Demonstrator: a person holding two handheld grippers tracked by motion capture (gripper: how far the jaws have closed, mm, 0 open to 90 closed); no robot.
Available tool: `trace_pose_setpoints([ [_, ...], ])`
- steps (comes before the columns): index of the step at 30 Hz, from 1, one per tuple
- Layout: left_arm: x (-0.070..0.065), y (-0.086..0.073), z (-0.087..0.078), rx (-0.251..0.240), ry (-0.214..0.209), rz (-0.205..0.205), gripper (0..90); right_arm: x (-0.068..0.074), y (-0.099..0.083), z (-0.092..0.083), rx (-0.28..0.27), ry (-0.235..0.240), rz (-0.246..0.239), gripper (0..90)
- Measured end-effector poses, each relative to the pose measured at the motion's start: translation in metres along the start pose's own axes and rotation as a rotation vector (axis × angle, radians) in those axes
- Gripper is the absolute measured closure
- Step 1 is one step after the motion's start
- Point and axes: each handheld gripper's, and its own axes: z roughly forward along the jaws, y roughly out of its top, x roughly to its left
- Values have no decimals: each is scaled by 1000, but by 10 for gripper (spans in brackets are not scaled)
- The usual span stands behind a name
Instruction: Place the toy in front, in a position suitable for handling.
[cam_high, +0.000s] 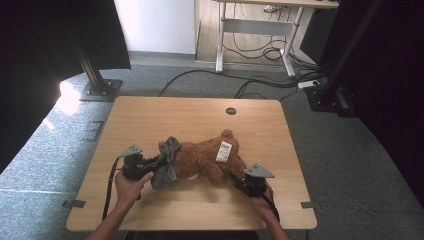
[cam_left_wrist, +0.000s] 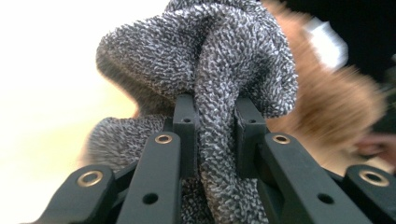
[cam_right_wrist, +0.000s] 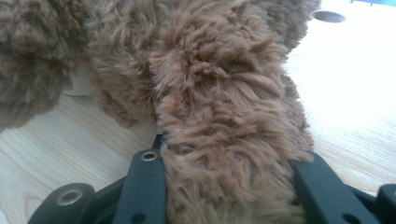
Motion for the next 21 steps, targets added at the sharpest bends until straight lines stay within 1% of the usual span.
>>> trace_pose_setpoints([
  [2, -15, 18, 2, -22, -26, 37, 743, 0, -1, -1, -6, 1, 2, 640],
  [4, -29, 32, 12, -20, -48, 62, 742, -1, -2, -2, -10, 5, 5, 638],
  [5, -36, 37, 20, -10, -58, 74, 742, -1, -3, -3, -8, 5, 4, 637],
  [6, -41, 39, 27, 1, -64, 77, 740, -1, -3, -3, -10, 5, 5, 634],
  [7, -48, 42, 41, 29, -69, 92, 740, 0, -3, -3, -12, 4, 8, 632],
  [8, -51, 43, 49, 46, -73, 95, 739, 0, -3, -4, -10, 3, 5, 632],
  [9, -51, 43, 49, 46, -73, 95, 738, 0, -4, -4, -8, 2, 3, 631],
  [10, -61, 42, 76, 105, -83, 107, 737, 0, -4, -4, -10, 2, -2, 628],
  [12, -64, 40, 90, 142, -80, 113, 735, -1, -5, -5, -9, 6, -2, 626],
  [13, -64, 37, 97, 163, -67, 117, 734, -1, -6, -5, -8, 6, -3, 626],
  [14, -64, 35, 99, 171, -62, 116, 735, -2, -6, -6, -6, 6, 0, 626],
  [17, -56, 29, 98, 168, -69, 82, 736, -4, -7, -7, -1, 12, 12, 618],
  [18, -54, 27, 97, 170, -68, 80, 737, -5, -8, -8, 1, 20, 19, 605],
  [19, -52, 24, 96, 172, -70, 77, 738, -5, -7, -8, 3, 25, 19, 585],
  [21, -50, 19, 94, 162, -76, 72, 739, -5, -5, -11, 5, 33, 18, 509],
])
